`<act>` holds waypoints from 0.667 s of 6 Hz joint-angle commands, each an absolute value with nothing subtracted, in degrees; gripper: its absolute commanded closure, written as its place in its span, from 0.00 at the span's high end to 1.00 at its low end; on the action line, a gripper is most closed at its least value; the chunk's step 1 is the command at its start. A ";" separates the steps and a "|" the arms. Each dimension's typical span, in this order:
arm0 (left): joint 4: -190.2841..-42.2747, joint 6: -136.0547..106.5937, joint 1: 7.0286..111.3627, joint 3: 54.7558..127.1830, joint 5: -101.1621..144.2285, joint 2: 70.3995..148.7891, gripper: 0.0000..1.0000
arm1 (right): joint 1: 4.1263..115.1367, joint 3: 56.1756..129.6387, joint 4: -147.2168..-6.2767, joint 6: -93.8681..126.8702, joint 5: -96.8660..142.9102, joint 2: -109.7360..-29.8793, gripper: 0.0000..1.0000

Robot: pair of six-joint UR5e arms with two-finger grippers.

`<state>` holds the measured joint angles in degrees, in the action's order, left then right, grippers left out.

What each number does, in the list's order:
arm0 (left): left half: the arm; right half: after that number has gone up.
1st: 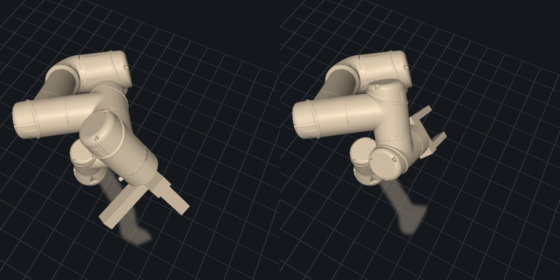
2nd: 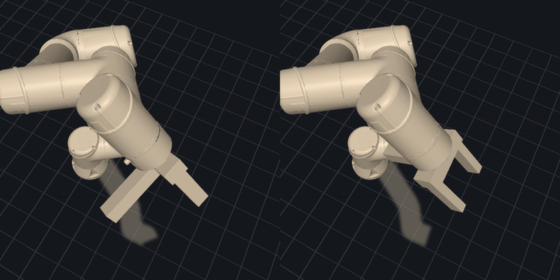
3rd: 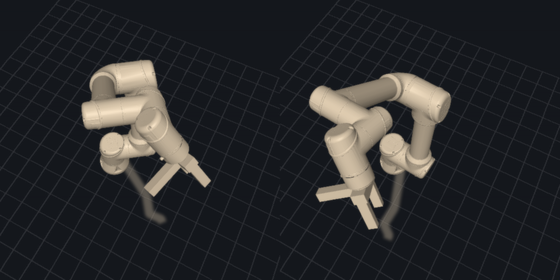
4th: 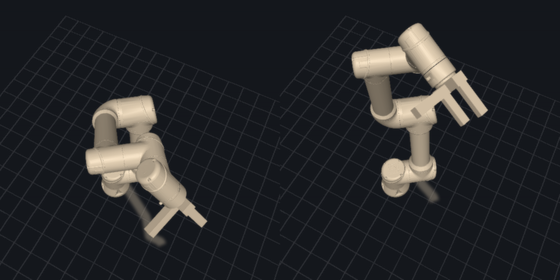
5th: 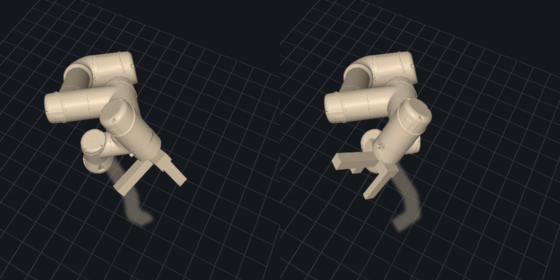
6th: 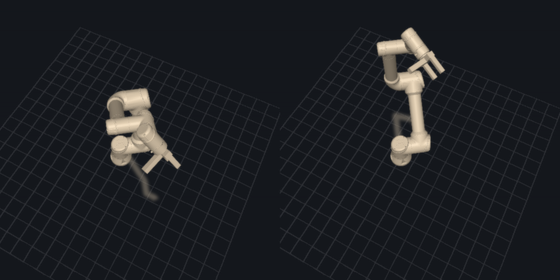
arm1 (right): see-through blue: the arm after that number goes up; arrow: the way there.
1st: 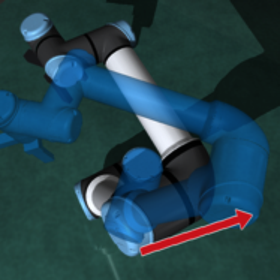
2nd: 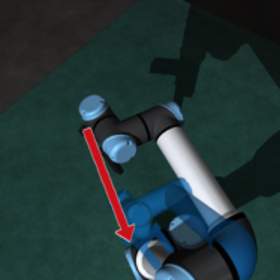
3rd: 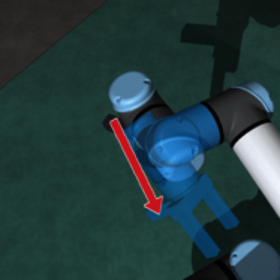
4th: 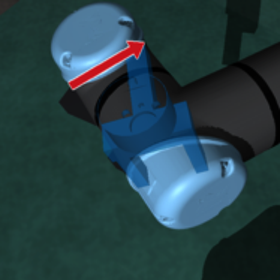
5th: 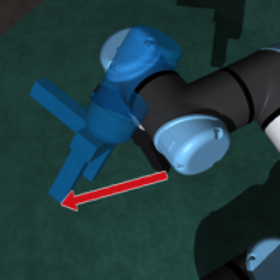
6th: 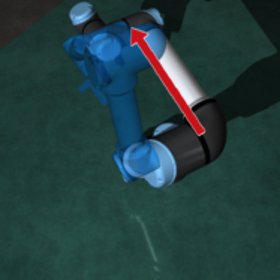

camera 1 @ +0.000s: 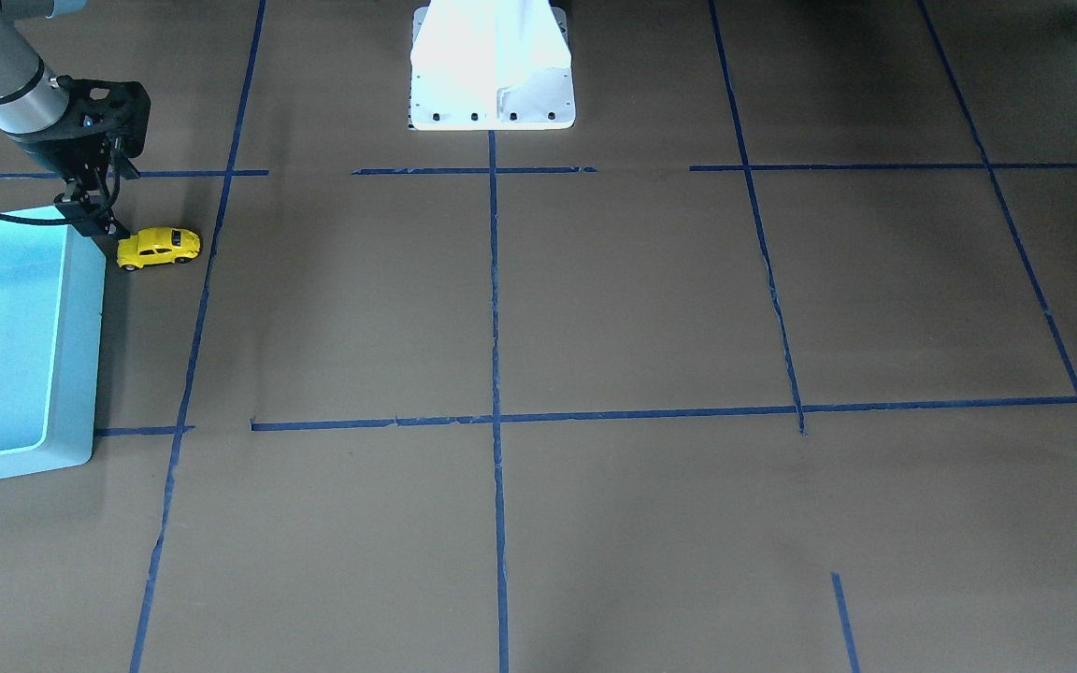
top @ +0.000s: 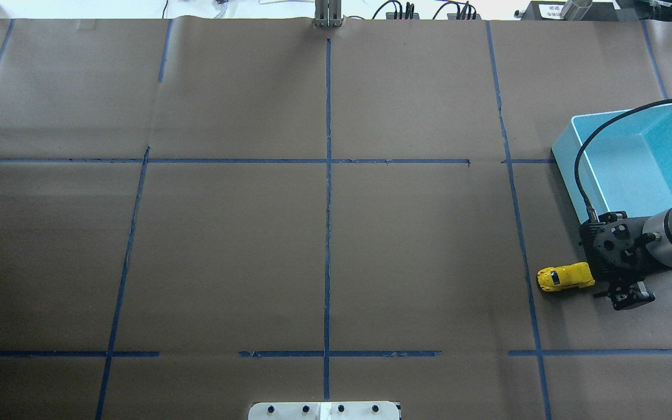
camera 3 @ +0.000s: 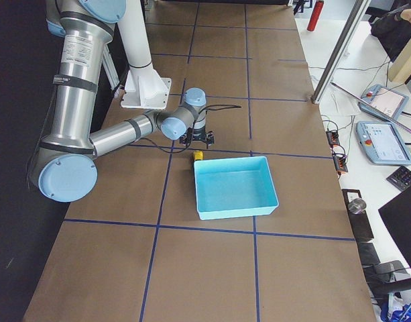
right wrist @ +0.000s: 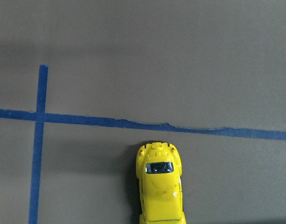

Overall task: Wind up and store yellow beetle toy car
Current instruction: 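Lower the right gripper and close it on the yellow car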

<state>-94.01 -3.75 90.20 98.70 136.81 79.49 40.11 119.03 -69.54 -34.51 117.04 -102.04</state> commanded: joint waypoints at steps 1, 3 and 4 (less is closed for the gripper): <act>-93.95 -3.78 90.44 99.75 137.28 78.75 1.00 | 37.63 114.55 -65.26 -34.45 115.06 -101.78 1.00; -94.39 -3.78 90.70 99.84 136.67 76.29 1.00 | 37.00 110.48 -59.60 -34.01 115.05 -101.51 1.00; -94.31 -3.87 90.88 99.84 136.76 76.12 1.00 | 37.00 110.57 -59.59 -34.01 115.05 -101.51 1.00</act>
<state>-94.32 -3.79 90.74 99.80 136.80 76.41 37.11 110.86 -60.12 -34.06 115.07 -101.56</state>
